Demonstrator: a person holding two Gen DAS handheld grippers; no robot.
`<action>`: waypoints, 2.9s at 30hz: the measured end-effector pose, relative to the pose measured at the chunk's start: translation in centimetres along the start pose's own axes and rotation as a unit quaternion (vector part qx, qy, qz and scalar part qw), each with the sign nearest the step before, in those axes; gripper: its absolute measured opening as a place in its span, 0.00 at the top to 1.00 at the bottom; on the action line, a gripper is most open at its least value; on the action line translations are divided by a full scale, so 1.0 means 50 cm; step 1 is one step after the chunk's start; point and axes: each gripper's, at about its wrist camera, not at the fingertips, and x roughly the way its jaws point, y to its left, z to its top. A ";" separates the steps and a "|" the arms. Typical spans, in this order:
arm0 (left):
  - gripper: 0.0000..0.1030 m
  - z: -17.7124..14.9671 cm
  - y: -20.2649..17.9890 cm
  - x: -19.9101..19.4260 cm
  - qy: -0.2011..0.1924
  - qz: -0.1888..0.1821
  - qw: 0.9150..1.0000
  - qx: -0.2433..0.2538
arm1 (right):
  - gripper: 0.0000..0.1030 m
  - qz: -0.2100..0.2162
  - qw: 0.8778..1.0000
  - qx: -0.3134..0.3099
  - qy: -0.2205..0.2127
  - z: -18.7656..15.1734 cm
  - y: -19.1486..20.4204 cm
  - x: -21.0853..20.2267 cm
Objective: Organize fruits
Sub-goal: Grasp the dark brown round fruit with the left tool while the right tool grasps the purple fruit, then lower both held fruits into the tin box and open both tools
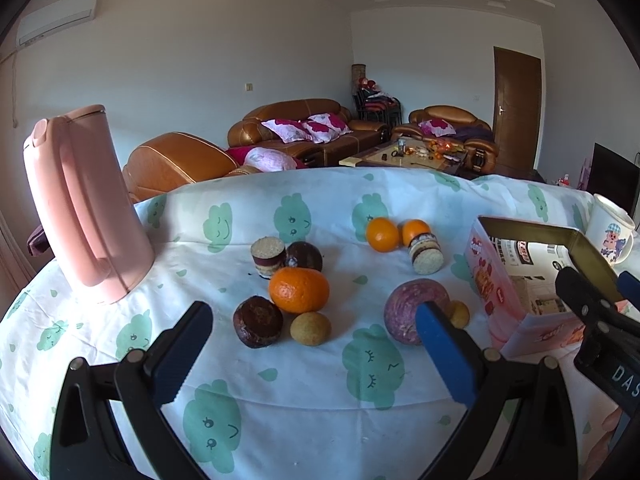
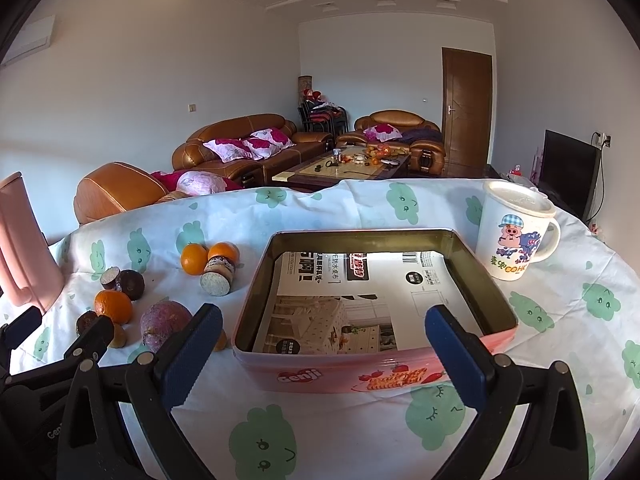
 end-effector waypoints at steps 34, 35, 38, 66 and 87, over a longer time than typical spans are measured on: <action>0.27 0.035 0.205 0.106 0.120 -0.022 0.992 -0.006 | 0.47 0.136 0.956 -0.223 0.133 -0.016 0.241 0.144; 0.30 0.033 0.205 0.110 0.125 -0.033 0.991 -0.010 | 0.47 0.149 0.959 -0.208 0.124 -0.009 0.229 0.136; 0.33 0.030 0.199 0.124 0.135 -0.075 0.988 -0.026 | 0.47 0.171 0.967 -0.170 0.085 0.021 0.195 0.102; 0.70 0.074 0.107 0.011 -0.024 -0.219 0.975 -0.041 | 0.47 0.099 0.994 -0.008 0.036 0.118 -0.116 0.078; 0.70 0.071 -0.261 0.067 0.088 -0.307 0.946 0.058 | 0.47 0.106 0.983 0.025 0.147 0.062 -0.222 0.160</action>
